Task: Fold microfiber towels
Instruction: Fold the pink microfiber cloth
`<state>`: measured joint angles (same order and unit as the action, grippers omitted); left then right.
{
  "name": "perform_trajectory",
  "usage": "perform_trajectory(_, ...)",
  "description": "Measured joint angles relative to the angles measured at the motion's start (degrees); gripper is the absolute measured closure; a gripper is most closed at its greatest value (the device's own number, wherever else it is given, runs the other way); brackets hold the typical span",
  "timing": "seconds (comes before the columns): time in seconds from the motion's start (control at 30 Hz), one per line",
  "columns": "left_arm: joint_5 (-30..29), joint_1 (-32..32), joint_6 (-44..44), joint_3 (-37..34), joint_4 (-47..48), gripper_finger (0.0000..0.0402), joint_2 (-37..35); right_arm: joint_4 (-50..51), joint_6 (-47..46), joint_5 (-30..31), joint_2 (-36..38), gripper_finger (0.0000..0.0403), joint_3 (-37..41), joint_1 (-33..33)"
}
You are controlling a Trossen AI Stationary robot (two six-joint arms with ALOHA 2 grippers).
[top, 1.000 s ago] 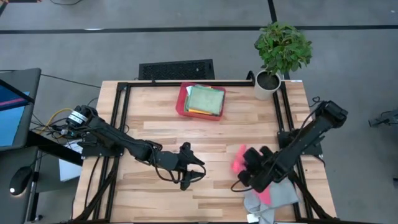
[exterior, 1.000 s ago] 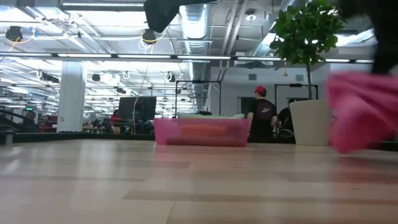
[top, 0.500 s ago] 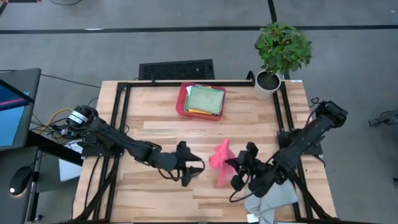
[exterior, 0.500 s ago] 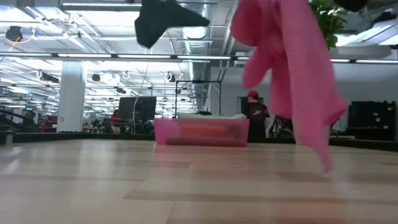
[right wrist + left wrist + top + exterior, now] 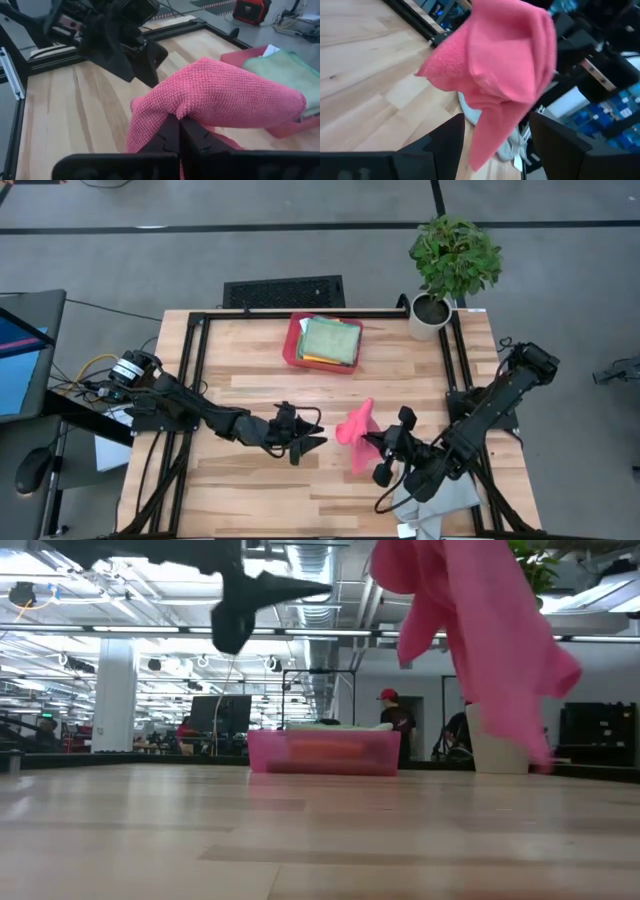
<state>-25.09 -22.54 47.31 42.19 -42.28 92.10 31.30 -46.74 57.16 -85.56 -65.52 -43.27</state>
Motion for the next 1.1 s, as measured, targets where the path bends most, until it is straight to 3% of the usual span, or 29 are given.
perform_trajectory(0.77, 3.5, 2.2, 4.5, 0.0, -5.7, 0.0185, -0.2, -10.6, 16.3, -0.3, 0.0, 0.0385, 0.0, 5.5)
perform_trajectory(1.1, 2.7, 3.1, 4.5, 0.0, -5.8, 0.0185, -0.2, -11.0, 16.8, -2.1, 0.0, 0.0381, 0.2, 5.9)
